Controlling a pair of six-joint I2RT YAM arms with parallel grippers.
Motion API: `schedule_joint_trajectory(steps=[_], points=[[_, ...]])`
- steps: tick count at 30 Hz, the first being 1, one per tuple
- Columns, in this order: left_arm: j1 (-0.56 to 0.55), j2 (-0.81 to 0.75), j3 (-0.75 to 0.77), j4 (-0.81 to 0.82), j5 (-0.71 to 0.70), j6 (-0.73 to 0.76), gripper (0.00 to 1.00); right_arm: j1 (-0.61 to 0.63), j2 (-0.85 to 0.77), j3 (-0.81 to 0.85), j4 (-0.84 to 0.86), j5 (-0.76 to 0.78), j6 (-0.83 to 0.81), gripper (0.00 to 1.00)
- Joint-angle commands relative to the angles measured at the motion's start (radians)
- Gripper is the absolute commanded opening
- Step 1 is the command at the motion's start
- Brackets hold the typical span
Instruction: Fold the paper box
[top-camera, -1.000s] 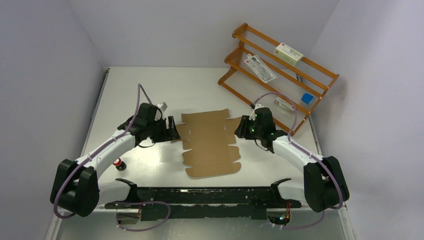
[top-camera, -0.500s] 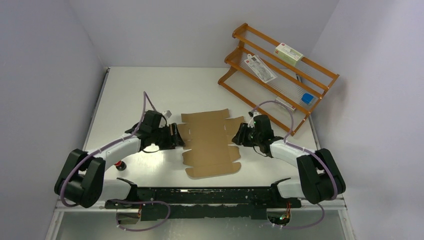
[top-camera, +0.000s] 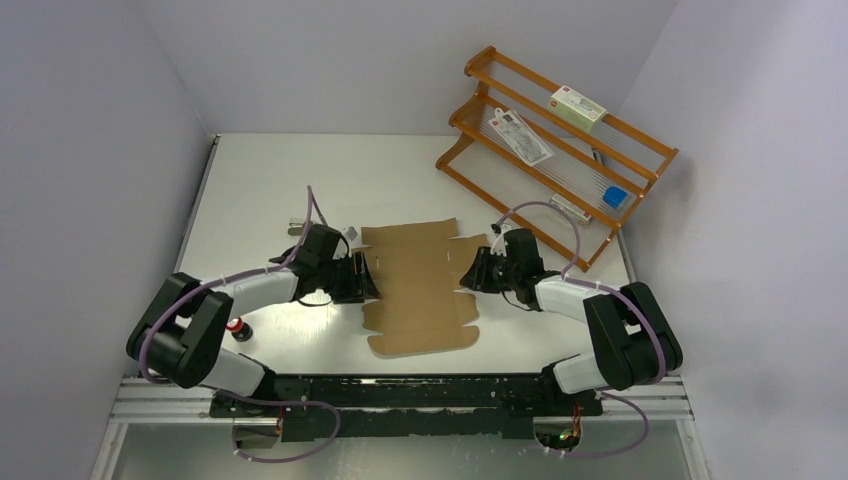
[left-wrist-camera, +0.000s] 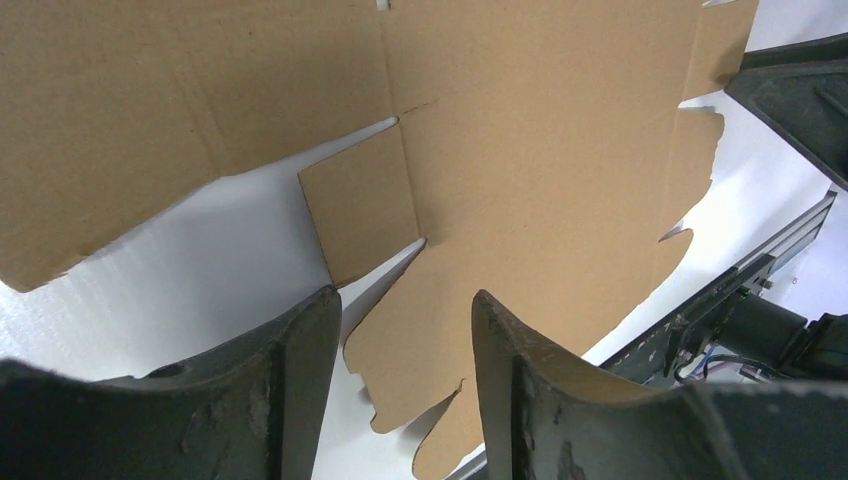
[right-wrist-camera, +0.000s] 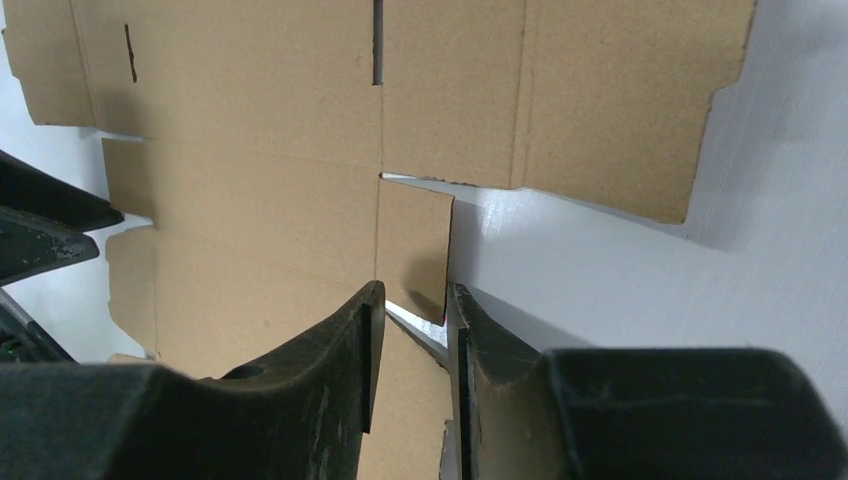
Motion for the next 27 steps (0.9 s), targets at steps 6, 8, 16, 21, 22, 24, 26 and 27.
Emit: schedule_joint_trajectory(steps=[6, 8, 16, 21, 22, 24, 26, 27], points=[[-0.021, 0.026, 0.048, 0.034, -0.079, -0.018, 0.53, -0.006, -0.007, 0.017, -0.016, -0.005, -0.016, 0.29], [-0.021, 0.004, 0.045, 0.01, -0.126, -0.026, 0.53, -0.005, -0.004, 0.02, -0.024, -0.001, -0.023, 0.28], [-0.02, -0.083, 0.001, 0.002, -0.282, -0.097, 0.56, -0.005, -0.02, 0.015, -0.033, 0.032, -0.018, 0.28], [-0.013, -0.017, 0.019, 0.048, -0.22, -0.089, 0.52, -0.006, -0.012, 0.017, -0.026, 0.03, -0.01, 0.27], [-0.013, 0.003, 0.02, 0.063, -0.19, -0.089, 0.51, -0.006, -0.011, 0.016, -0.022, 0.029, -0.008, 0.27], [-0.013, 0.038, 0.018, 0.086, -0.158, -0.092, 0.49, -0.007, -0.012, 0.018, -0.02, 0.023, -0.006, 0.27], [-0.014, 0.062, 0.015, 0.114, -0.14, -0.093, 0.48, -0.005, -0.013, 0.019, -0.022, 0.021, -0.007, 0.27], [-0.014, 0.072, 0.013, 0.124, -0.135, -0.093, 0.48, -0.006, -0.012, 0.018, -0.022, 0.02, -0.008, 0.27]])
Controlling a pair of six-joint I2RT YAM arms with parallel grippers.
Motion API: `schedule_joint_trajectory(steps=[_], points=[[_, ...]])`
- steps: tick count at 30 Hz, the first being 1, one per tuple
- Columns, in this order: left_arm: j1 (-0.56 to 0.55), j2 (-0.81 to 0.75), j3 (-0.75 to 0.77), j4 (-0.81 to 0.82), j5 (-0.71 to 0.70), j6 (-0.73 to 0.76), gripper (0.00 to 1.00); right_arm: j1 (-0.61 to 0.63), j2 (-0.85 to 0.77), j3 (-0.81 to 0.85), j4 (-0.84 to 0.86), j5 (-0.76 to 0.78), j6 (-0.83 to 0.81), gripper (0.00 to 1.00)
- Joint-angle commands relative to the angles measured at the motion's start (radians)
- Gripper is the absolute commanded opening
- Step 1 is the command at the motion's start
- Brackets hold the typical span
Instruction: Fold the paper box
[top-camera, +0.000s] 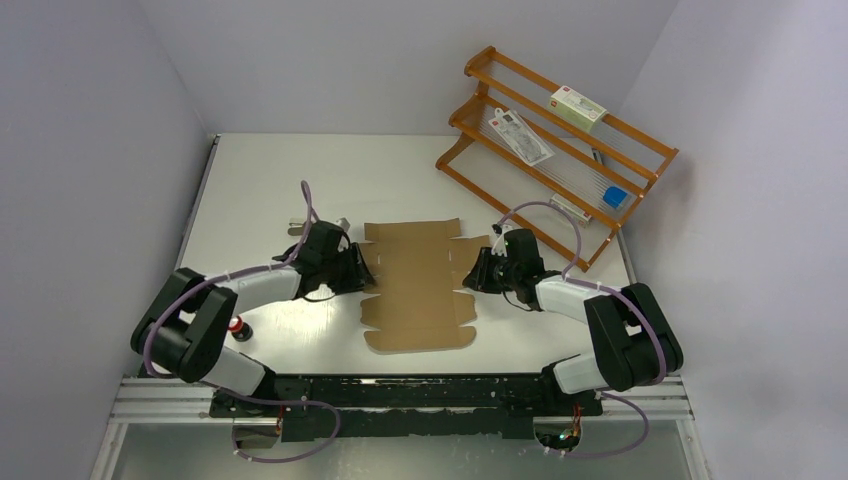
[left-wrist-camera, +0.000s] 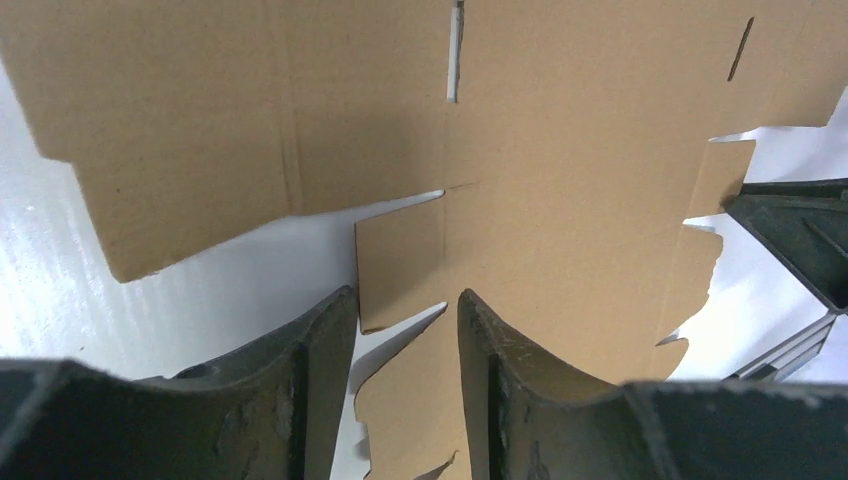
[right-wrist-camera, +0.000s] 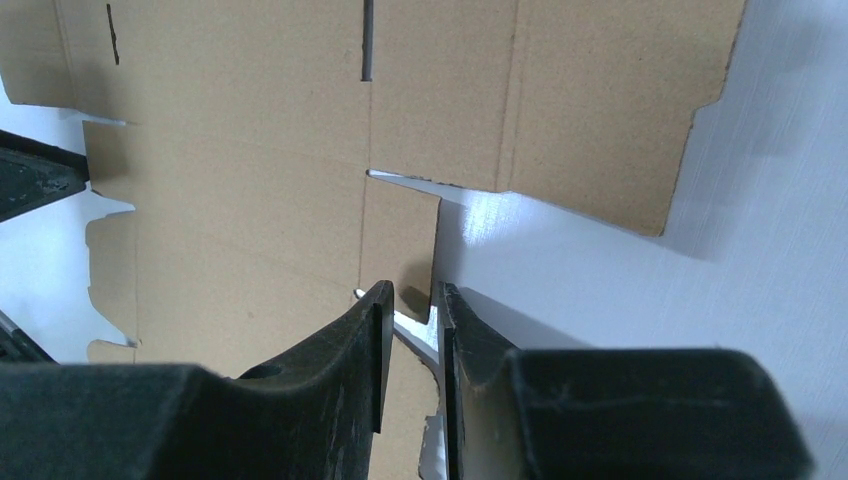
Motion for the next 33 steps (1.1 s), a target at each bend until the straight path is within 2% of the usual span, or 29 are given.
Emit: schedule_joint_trajectory(steps=[1, 4, 8, 13, 20, 24, 26, 28, 30, 33], points=[[-0.002, 0.05, -0.004, 0.071, 0.054, -0.005, 0.46, -0.004, -0.005, 0.019, 0.0, 0.001, -0.002, 0.27], [-0.002, 0.055, -0.002, 0.078, 0.068, 0.004, 0.42, -0.003, 0.002, 0.026, -0.003, -0.007, -0.007, 0.26], [-0.003, 0.042, 0.014, 0.06, 0.07, 0.019, 0.3, -0.002, -0.002, 0.035, -0.006, -0.021, -0.003, 0.19], [-0.008, 0.005, 0.044, -0.01, 0.018, 0.054, 0.18, 0.0, -0.031, 0.058, -0.051, -0.013, -0.024, 0.05], [-0.034, -0.044, 0.086, -0.068, -0.032, 0.068, 0.12, 0.026, -0.079, 0.102, -0.147, 0.077, -0.054, 0.01], [-0.05, -0.048, 0.101, -0.084, -0.04, 0.064, 0.14, 0.051, -0.084, 0.118, -0.166, 0.13, -0.057, 0.0], [-0.051, -0.049, 0.104, -0.109, -0.074, 0.064, 0.23, 0.052, -0.082, 0.114, -0.166, 0.139, -0.053, 0.0], [-0.051, -0.058, 0.09, -0.114, -0.094, 0.058, 0.29, 0.052, -0.082, 0.106, -0.166, 0.144, -0.048, 0.0], [-0.05, -0.056, 0.071, -0.108, -0.11, 0.048, 0.41, 0.053, -0.084, 0.099, -0.161, 0.142, -0.045, 0.0], [-0.046, -0.031, 0.056, -0.079, -0.093, 0.037, 0.43, 0.053, -0.084, 0.092, -0.155, 0.144, -0.045, 0.0]])
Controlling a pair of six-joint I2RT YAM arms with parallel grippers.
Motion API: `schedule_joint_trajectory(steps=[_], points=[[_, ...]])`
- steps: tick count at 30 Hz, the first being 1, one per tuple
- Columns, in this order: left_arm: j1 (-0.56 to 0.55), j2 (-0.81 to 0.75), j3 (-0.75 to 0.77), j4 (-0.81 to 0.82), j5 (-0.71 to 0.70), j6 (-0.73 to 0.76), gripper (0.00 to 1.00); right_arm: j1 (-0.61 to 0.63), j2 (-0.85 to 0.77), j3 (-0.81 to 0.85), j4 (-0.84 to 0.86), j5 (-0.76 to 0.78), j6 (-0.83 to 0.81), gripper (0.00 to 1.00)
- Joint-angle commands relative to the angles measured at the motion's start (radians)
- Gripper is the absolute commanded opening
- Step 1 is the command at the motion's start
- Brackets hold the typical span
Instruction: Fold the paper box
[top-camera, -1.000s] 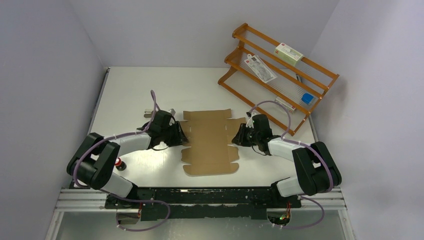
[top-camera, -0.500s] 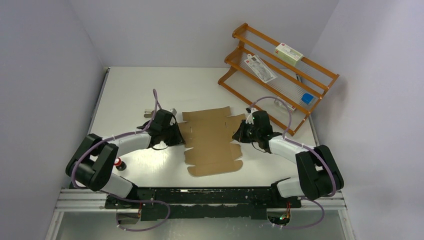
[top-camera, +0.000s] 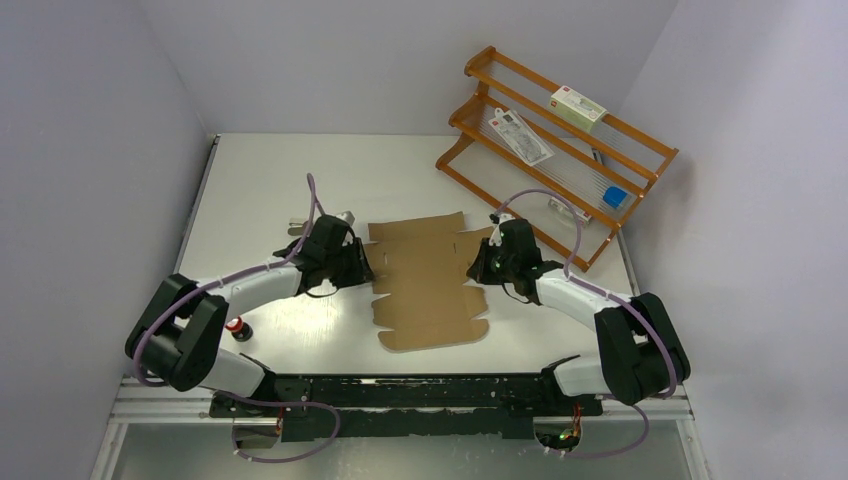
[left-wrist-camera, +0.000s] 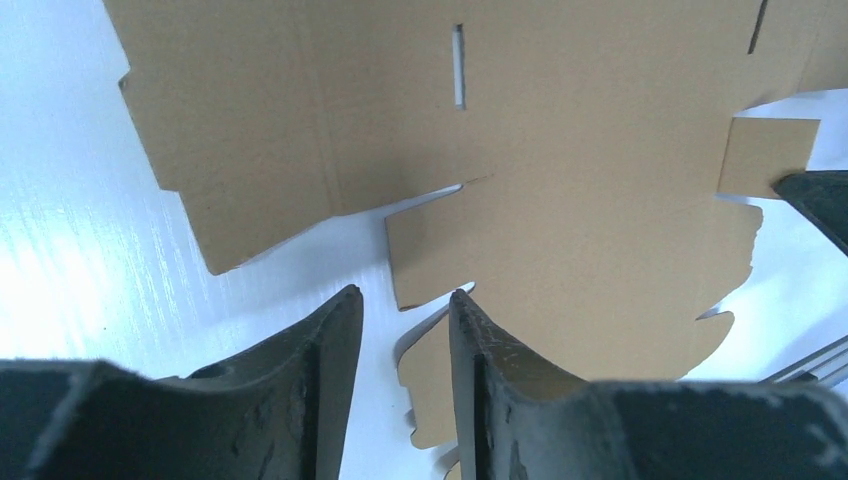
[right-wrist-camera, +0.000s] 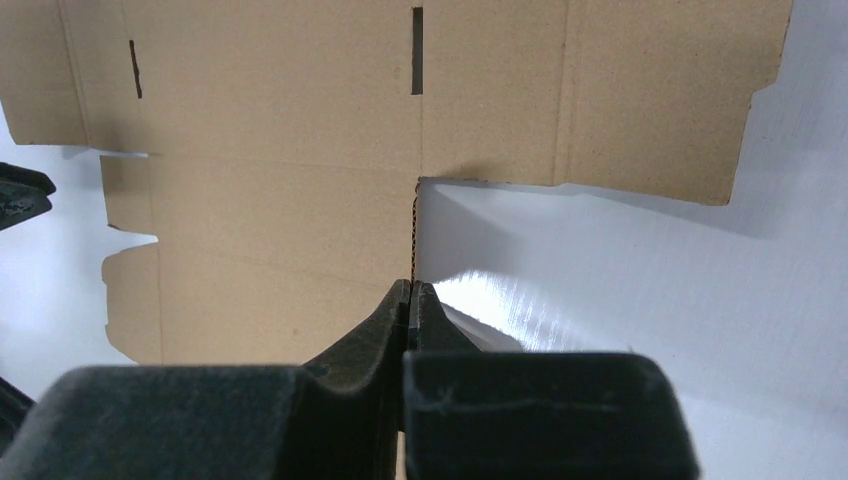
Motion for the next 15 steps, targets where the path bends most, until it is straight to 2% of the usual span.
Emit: schedule_joint_trajectory(steps=[1, 3, 10, 15], points=[[-0.001, 0.015, -0.026, 0.028, -0.012, -0.018, 0.44, 0.004, -0.019, -0.008, -0.001, 0.024, -0.005, 0.0], [0.004, 0.042, -0.036, 0.063, 0.019, -0.031, 0.47, 0.003, -0.017, -0.009, -0.001, 0.022, -0.007, 0.0], [0.006, 0.119, -0.047, 0.181, 0.12, -0.067, 0.46, 0.004, -0.023, -0.032, 0.014, 0.018, -0.006, 0.0], [0.007, 0.143, -0.059, 0.243, 0.183, -0.1, 0.39, 0.006, -0.015, -0.04, 0.022, 0.008, -0.004, 0.0]])
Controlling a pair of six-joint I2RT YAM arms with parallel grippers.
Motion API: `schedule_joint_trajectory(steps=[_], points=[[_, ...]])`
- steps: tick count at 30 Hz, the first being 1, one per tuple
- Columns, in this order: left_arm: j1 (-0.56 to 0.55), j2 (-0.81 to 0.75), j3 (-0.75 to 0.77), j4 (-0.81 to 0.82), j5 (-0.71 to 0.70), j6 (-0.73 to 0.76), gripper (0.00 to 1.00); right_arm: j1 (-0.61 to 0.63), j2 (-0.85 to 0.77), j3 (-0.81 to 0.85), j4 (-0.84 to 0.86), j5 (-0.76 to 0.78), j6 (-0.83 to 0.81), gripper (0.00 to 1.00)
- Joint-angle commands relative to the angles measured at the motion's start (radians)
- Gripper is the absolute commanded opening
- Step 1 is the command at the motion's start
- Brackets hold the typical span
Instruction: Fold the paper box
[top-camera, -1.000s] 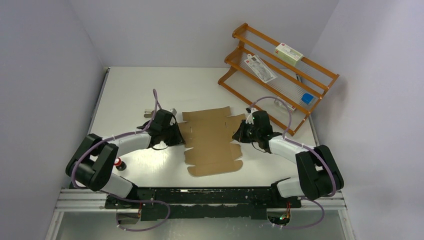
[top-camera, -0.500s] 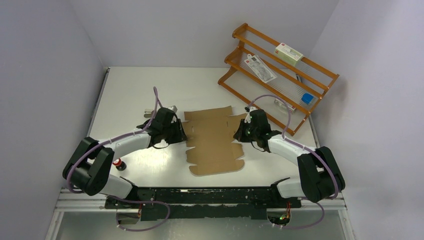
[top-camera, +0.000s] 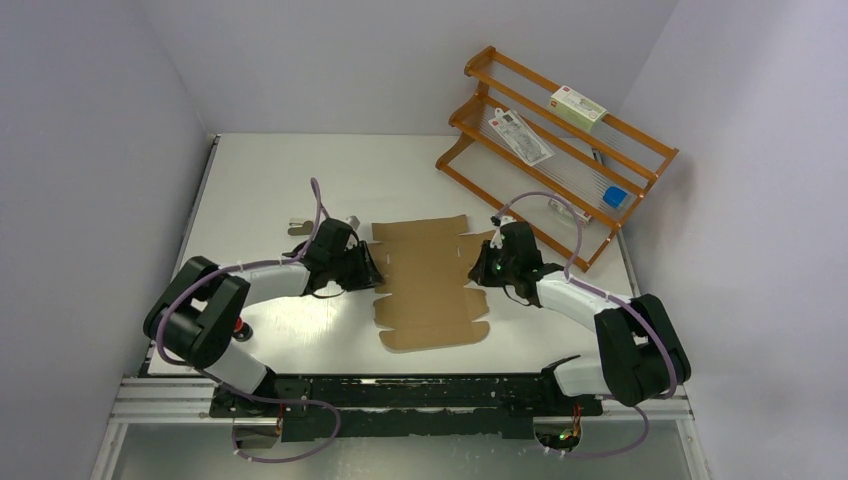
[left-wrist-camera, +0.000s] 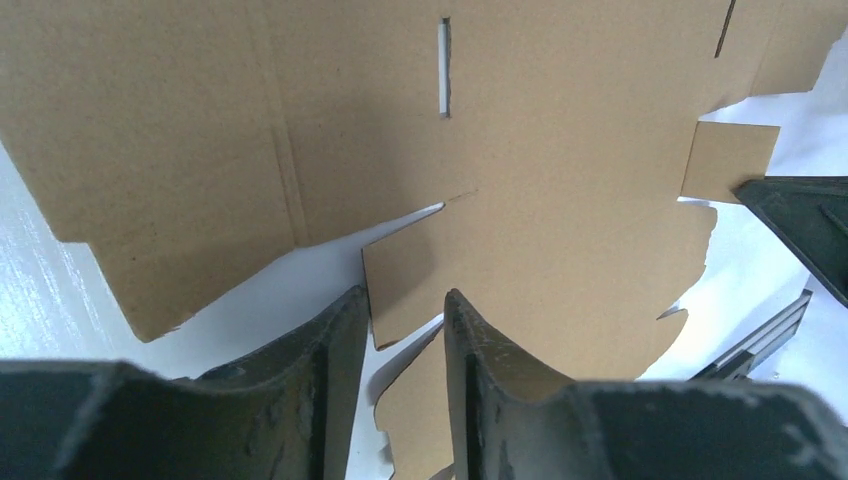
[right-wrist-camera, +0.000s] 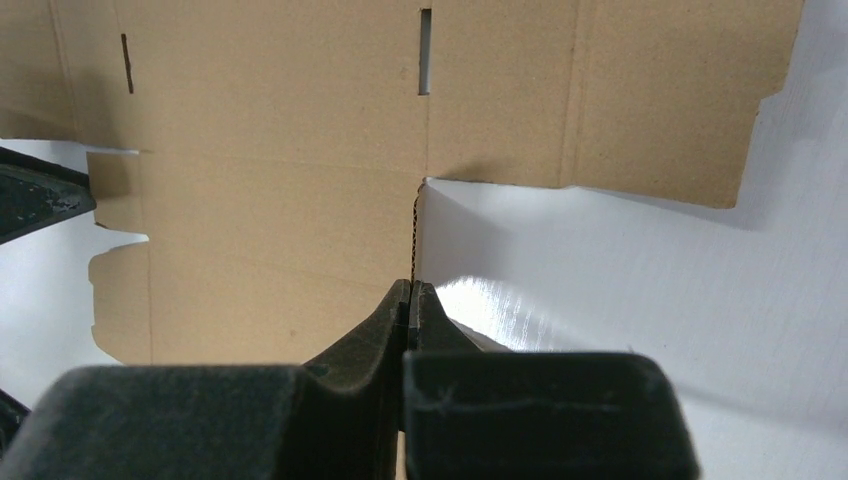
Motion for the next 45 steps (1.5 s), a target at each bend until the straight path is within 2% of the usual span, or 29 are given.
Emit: schedule_joint_trajectory(steps=[1, 5, 11, 19, 21, 23, 26, 29, 35, 45], points=[[0.001, 0.024, -0.023, 0.08, 0.085, -0.037, 0.37, 0.005, -0.011, -0.018, 0.016, -0.002, -0.004, 0.0], [0.0, -0.027, 0.0, 0.03, 0.054, -0.019, 0.3, 0.012, -0.018, -0.011, 0.004, 0.013, -0.007, 0.0], [-0.024, -0.097, 0.069, -0.112, -0.047, 0.034, 0.25, 0.038, -0.027, 0.004, -0.017, 0.075, -0.016, 0.0], [-0.072, -0.051, 0.075, -0.094, -0.05, 0.021, 0.24, 0.087, -0.011, 0.017, -0.017, 0.121, 0.003, 0.0], [-0.077, -0.043, 0.086, -0.101, -0.051, 0.022, 0.26, 0.09, -0.008, 0.017, -0.018, 0.122, 0.01, 0.0], [-0.077, -0.055, 0.099, -0.137, -0.081, 0.031, 0.37, 0.09, -0.008, 0.018, -0.017, 0.129, 0.011, 0.0], [-0.072, -0.093, 0.096, -0.191, -0.149, 0.047, 0.47, 0.09, -0.009, 0.021, -0.017, 0.133, 0.007, 0.0], [-0.047, -0.114, 0.064, -0.198, -0.151, 0.052, 0.56, 0.09, -0.01, 0.021, -0.017, 0.127, 0.004, 0.0], [-0.004, -0.101, -0.001, -0.111, -0.057, 0.029, 0.55, 0.09, -0.008, 0.012, -0.014, 0.118, 0.004, 0.0], [-0.005, -0.035, 0.023, -0.064, 0.022, 0.013, 0.45, 0.09, -0.022, 0.011, -0.017, 0.116, 0.001, 0.0]])
